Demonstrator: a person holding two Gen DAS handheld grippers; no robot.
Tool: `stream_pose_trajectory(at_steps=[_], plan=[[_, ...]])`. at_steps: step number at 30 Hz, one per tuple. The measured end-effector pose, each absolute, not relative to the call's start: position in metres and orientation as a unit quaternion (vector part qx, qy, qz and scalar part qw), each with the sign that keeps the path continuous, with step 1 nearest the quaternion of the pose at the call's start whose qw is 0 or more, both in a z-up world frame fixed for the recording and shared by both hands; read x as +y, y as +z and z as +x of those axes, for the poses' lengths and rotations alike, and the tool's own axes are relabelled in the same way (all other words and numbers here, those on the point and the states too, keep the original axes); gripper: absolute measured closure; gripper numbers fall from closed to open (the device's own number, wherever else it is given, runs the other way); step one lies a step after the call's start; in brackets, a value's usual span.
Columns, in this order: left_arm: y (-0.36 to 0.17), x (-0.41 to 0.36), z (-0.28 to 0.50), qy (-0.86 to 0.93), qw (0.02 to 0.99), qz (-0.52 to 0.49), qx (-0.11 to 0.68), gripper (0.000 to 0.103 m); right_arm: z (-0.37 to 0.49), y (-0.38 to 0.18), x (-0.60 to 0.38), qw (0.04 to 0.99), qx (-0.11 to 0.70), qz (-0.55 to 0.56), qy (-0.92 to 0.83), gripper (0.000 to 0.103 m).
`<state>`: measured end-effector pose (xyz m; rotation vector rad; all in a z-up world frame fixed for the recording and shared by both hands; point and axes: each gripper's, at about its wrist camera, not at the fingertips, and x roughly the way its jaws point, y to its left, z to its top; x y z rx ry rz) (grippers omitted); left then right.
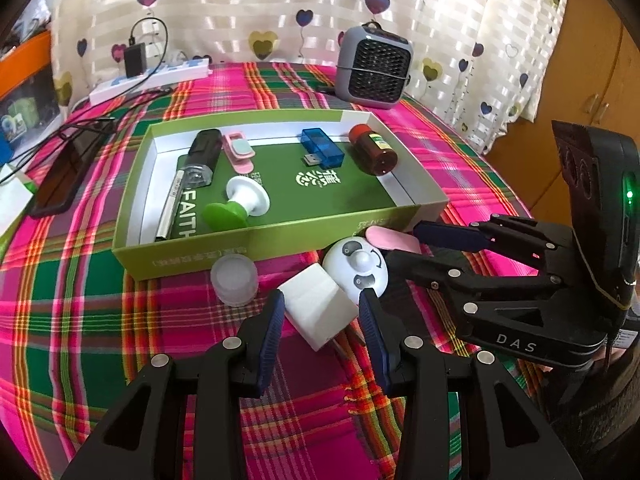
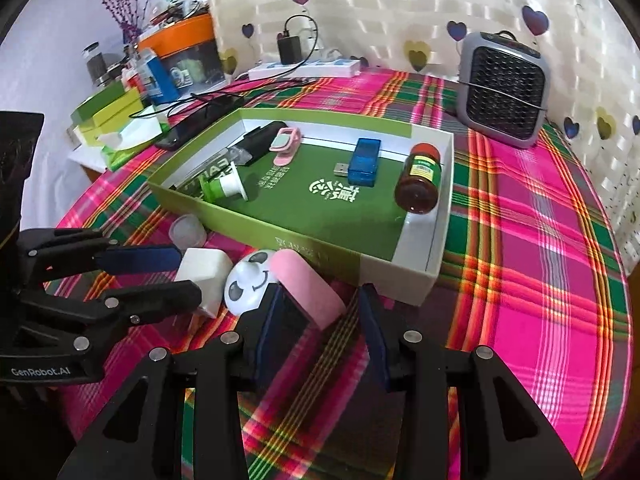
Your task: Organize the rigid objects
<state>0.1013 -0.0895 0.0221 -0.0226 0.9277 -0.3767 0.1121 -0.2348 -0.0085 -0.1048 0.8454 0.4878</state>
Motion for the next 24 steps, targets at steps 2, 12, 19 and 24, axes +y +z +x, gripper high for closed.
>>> stream_pose_trajectory(at_steps=[2,12,19,24], plan=[[0.0214,-0.0888,0.1015,-0.178,0.877,-0.01,0.446,0.065,0.1138,-0.0101,-0.2348,0.877,0.413,-0.053,0.24,0.062],[0.0199,-0.0866,0.1025,-0.172,0.876,-0.012,0.45,0.065,0.113,-0.0118,-0.2343,0.876,0.412,-0.074,0.241,0.062],[0.019,-0.0884,0.1028,-0.171,0.875,-0.011,0.452,0.065,0.1169,-0.0144,-0.2296,0.867,0.41,-0.097,0.266,0.062],[0.0192,-0.0883,0.1029,-0.168,0.875,-0.013,0.453,0.065,0.1132,-0.0149,-0.2275,0.857,0.414,-0.095,0.292,0.062]])
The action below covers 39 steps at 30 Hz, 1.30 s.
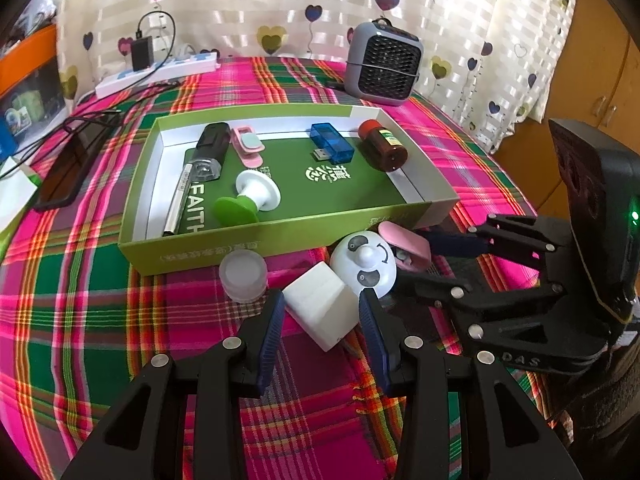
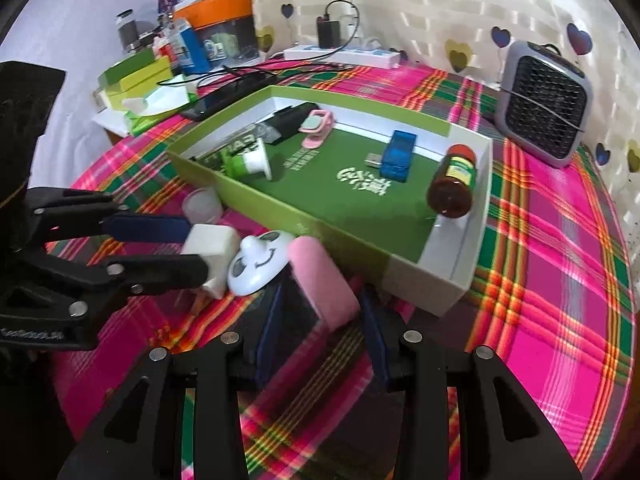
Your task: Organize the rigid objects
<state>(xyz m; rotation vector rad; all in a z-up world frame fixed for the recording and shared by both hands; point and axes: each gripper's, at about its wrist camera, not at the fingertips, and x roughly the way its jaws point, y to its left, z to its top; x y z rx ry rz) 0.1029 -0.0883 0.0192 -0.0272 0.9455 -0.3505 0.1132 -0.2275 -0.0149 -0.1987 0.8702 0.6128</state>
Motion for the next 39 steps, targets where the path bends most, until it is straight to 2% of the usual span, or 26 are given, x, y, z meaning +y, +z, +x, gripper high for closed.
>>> stream_pose_trajectory(at_steps=[11,16,28,39], plan=[[0.019,-0.087,0.104,-0.164,0.875,-0.016,0.454,0.065,0.116,-0.015,-0.229,0.865,0.415,-0.083,0.271,0.063],[0.019,-0.089,0.107,-0.162,0.875,-0.015,0.456,0.065,0.116,-0.015,-0.23,0.87,0.413,-0.085,0.257,0.074],[0.019,-0.092,0.106,-0.155,0.877,-0.013,0.454,0.065,0.103,-0.012,-0.226,0.877,0.402,-0.098,0.246,0.082],[0.022,-0.086,0.099,-0.156,0.875,0.001,0.458,0.065,0.086,-0.013,-0.237,0.883,0.41,-0.08,0.215,0.082]])
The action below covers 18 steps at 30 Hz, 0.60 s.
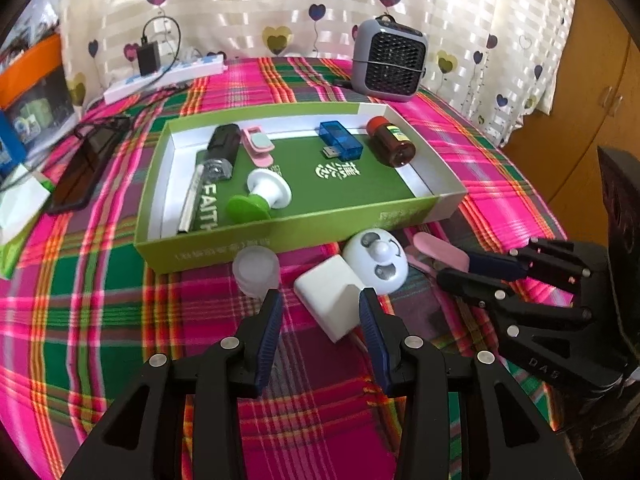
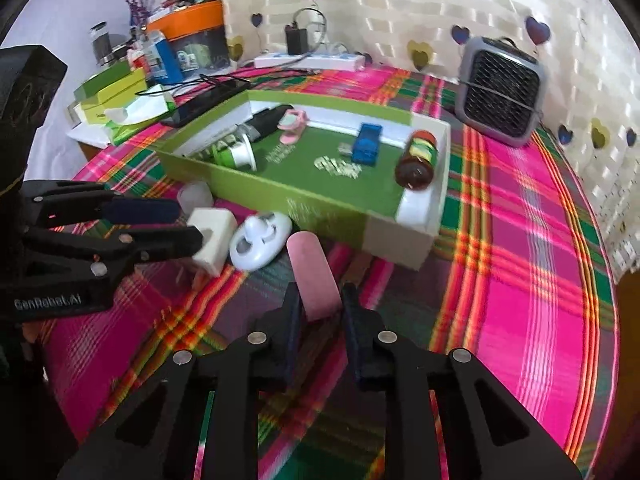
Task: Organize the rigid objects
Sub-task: 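Close the right tool on the pink cylinder while the left tool closes on the white charger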
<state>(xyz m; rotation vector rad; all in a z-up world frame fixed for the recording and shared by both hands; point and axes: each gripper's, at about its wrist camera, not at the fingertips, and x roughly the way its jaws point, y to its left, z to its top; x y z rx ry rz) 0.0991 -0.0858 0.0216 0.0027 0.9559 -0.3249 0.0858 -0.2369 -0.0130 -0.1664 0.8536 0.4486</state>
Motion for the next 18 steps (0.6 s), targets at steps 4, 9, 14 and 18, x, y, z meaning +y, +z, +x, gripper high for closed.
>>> stream_pose_trajectory(at_steps=[4,9,14,18], plan=[[0.017,-0.092,0.096,-0.164,0.869,-0.001,0.466,0.065,0.075,-0.014,-0.243,0.887,0.411,-0.07,0.199,0.082],[0.015,-0.102,0.096,-0.153,0.87,0.01,0.468,0.065,0.063,-0.014,-0.249,0.894,0.407,-0.073,0.173,0.082],[0.014,-0.104,0.099,-0.138,0.872,0.011,0.469,0.065,0.061,-0.015,-0.249,0.895,0.406,-0.073,0.168,0.082],[0.011,-0.103,0.099,-0.124,0.87,0.022,0.477,0.065,0.06,-0.016,-0.245,0.893,0.409,-0.075,0.175,0.082]])
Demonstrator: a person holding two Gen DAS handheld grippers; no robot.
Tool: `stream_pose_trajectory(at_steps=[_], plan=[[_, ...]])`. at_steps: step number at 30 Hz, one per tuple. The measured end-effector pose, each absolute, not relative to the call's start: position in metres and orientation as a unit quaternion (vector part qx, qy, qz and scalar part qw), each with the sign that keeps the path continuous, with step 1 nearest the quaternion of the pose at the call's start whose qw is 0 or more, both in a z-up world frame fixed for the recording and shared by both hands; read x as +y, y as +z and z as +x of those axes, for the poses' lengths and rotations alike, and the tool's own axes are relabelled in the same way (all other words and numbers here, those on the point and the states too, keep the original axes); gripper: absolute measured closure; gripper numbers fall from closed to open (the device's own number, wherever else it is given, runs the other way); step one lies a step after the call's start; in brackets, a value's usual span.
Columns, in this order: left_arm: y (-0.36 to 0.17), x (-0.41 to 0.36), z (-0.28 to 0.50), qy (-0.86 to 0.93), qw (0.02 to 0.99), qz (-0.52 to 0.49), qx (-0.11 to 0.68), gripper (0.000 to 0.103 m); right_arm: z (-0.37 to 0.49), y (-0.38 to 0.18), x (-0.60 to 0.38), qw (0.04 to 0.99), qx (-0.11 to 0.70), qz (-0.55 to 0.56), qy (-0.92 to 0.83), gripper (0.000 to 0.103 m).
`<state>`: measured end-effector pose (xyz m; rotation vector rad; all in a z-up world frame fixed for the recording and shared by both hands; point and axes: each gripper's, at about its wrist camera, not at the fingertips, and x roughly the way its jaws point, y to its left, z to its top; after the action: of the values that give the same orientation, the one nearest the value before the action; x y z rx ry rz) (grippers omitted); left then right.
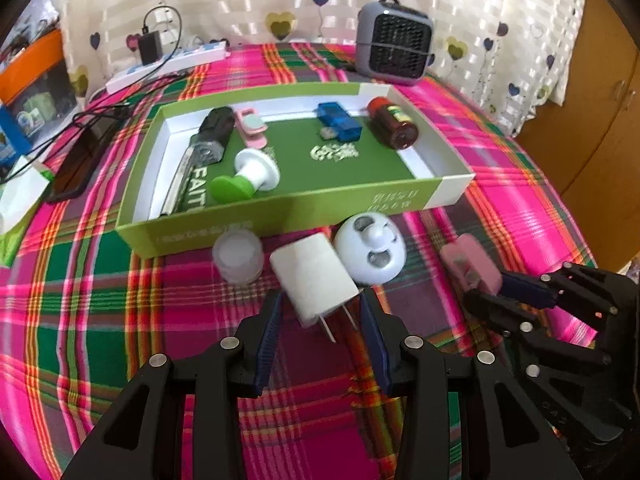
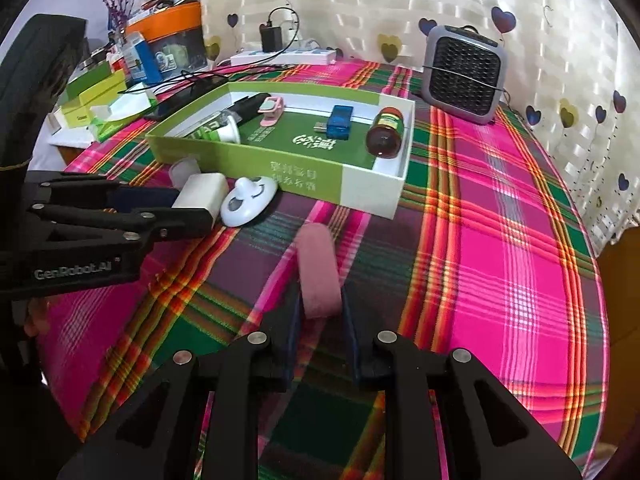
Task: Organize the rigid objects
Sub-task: 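Close the right tool on the pink cylinder while the left tool closes on the white charger, then carry the pink cylinder and white charger over the box with both tools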
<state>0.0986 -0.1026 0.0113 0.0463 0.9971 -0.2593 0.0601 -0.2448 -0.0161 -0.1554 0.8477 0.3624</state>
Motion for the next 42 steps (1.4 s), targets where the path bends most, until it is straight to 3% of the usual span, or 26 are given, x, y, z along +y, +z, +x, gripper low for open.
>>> stream_pose_trajectory(at_steps=[11,19,38,42], plan=[[0.009,-0.086,0.094,-0.121,0.873,0.009,0.473,0.065,0.057,-0.017,-0.245,0.892,0.408,-0.06,0.183,0.081],[0.008,-0.091,0.103,-0.126,0.875,0.007,0.467,0.065,0.056,-0.018,-0.238,0.894,0.403,-0.056,0.185,0.061],[0.007,-0.09,0.108,-0.131,0.883,0.006,0.451,0.065,0.066,-0.016,-0.238,0.899,0.414,-0.03,0.14,0.061],[0.008,-0.088,0.107,-0.131,0.883,0.001,0.45,0.07,0.066,-0.016,-0.239,0.9,0.413,-0.024,0.134,0.062]])
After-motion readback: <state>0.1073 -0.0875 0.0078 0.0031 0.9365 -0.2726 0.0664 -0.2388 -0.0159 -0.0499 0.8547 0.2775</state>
